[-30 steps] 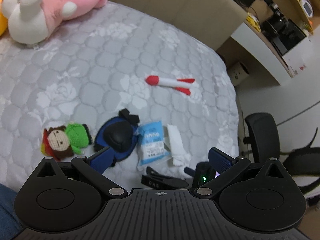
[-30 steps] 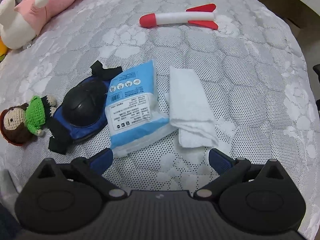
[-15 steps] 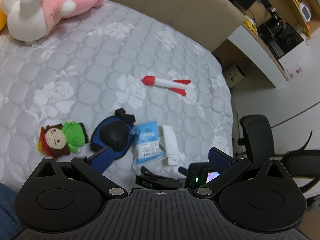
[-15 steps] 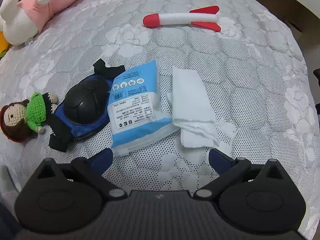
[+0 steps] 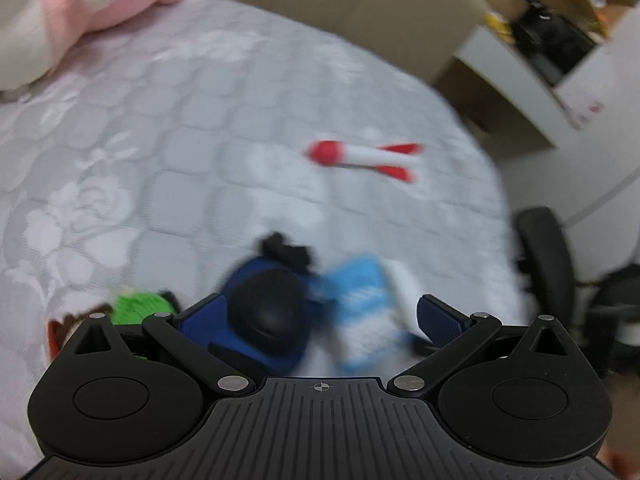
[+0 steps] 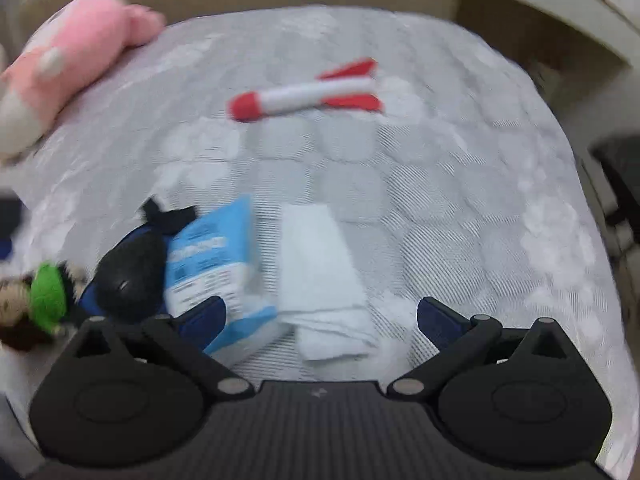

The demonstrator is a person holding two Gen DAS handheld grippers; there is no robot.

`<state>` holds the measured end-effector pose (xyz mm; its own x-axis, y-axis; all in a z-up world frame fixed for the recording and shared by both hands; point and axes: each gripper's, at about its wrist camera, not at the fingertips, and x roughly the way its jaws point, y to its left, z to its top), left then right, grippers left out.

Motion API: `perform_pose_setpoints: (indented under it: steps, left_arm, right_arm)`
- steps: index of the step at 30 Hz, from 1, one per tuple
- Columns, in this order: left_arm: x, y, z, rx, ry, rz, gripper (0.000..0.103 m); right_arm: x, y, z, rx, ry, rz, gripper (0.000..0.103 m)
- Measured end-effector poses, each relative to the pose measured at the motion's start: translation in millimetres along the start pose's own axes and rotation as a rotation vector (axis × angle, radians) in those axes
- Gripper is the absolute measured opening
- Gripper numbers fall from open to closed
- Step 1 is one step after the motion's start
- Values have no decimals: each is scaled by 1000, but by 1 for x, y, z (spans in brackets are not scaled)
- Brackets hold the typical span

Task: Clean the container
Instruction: 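Reach the right gripper to the white wipe and close on it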

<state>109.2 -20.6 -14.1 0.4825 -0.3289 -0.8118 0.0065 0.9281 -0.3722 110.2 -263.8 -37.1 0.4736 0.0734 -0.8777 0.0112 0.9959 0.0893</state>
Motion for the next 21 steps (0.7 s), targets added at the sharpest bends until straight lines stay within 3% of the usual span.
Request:
perform_pose_setpoints:
  steps: [4,5,10,14,18,21]
  left_arm:
    - [33,6,-18,103,147,108,103]
    - [36,7,-24,109,176,102,103]
    - [47,0,-36,109,256,28,103]
    - [58,-12,-45,221,259,103,103]
    - [82,-10,-49,190,331,128,103]
    - [87,-19,-53,245,321,174,103]
  right_arm:
    - [14,-23,25,109,19,53,103]
    - [22,-25,33,109,30,39,103]
    - [63,-26,51,59,73,-77,103]
    - [93,-31,44,93,163,-39,103]
    - [99,-30,36,78,128,-42,103]
    - [96,-32,27,139,65,-49,103]
